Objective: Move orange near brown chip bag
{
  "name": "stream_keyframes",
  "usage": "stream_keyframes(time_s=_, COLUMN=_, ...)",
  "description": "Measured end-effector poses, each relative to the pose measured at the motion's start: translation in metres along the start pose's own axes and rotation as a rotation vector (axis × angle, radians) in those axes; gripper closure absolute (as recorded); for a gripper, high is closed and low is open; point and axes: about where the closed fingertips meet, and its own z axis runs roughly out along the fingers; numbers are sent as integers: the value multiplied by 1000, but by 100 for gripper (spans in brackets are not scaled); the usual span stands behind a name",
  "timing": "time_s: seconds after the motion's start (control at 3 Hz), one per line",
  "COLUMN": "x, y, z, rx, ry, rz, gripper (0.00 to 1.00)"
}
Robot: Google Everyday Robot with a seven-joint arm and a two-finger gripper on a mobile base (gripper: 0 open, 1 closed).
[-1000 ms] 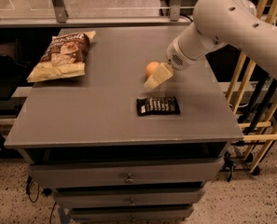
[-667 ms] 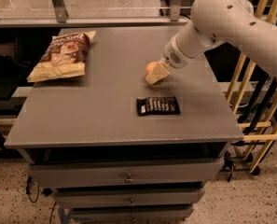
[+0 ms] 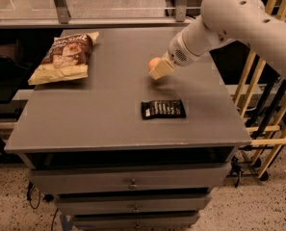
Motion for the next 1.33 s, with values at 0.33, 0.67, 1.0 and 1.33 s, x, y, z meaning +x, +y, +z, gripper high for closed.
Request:
stream_keyframes(time_s=0.33, x=0, y=1, z=2, rx=-4, ry=4, rz=-1, gripper=100)
stream_keyframes(time_s=0.67, x=0, y=1, z=2, rx=-4, ry=4, rz=-1, gripper=100)
stream_keyframes(time_s=1.0, x=-11, y=-3, z=14, rx=-26, ry=13, rz=-35, gripper=100)
stream_keyframes(time_s=1.33, x=-34, y=-11, z=30, rx=-70, ry=23, rz=-100, gripper=100)
